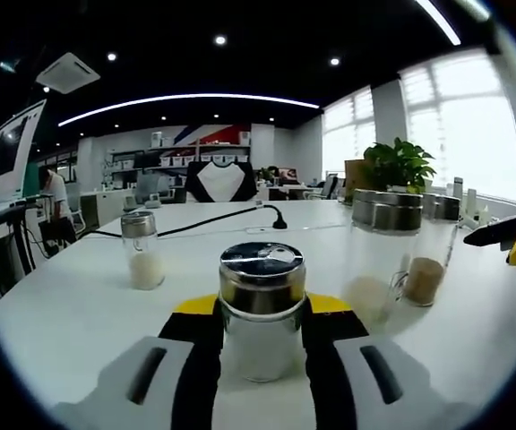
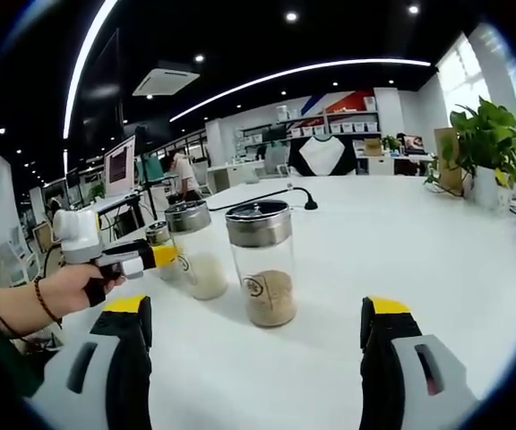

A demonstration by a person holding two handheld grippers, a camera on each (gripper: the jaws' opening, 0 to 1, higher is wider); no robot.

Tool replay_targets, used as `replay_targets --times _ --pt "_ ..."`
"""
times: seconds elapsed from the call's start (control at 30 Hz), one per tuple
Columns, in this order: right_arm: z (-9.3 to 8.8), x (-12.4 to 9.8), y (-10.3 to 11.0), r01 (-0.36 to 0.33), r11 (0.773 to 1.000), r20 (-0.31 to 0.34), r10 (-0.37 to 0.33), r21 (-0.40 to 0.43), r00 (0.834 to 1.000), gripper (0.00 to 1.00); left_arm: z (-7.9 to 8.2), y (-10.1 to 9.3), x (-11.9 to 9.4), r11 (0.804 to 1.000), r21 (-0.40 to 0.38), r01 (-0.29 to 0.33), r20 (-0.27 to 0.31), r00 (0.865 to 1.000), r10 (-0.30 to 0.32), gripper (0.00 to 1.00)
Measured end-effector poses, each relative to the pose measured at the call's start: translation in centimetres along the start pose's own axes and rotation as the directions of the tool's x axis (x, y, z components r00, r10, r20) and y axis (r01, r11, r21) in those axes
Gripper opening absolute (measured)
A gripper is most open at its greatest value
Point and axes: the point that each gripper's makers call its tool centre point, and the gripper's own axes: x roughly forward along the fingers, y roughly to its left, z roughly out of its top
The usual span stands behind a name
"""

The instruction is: Rotate the seasoning bottle until the label or dispensing opening points toward the visible target arrow and the bottle remains upright within the marked orientation range

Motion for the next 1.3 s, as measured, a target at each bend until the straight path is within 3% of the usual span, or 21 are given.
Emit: replay_targets --times 0.4,0.73,0.9,1.3 --pt "0.1 0.1 0.1 -0.008 1.0 0.001 0.008 0.001 1.0 0.99 0.0 -0.1 0.0 0.997 0.016 0.08 0.002 0.997 -0.08 0.36" --pt "0.1 0.2 0.3 -0.013 1.0 -0.004 0.013 0.0 1.0 0.99 0.0 -0.5 -0.2 0.979 0.029 0.202 -0.003 0.979 -0.202 0.36" --pt "-0.1 0.3 0.6 -0.018 1.0 -0.01 0.018 0.0 1.0 0.99 -0.1 -0.7 -0.2 0.974 0.034 0.224 -0.012 0.975 -0.224 0.36" --pt "0.2 -0.1 0.0 -0.004 1.0 0.0 0.004 -0.002 1.0 0.99 -0.2 -1.2 -0.5 0.936 0.056 0.346 -0.03 0.938 -0.345 0.36"
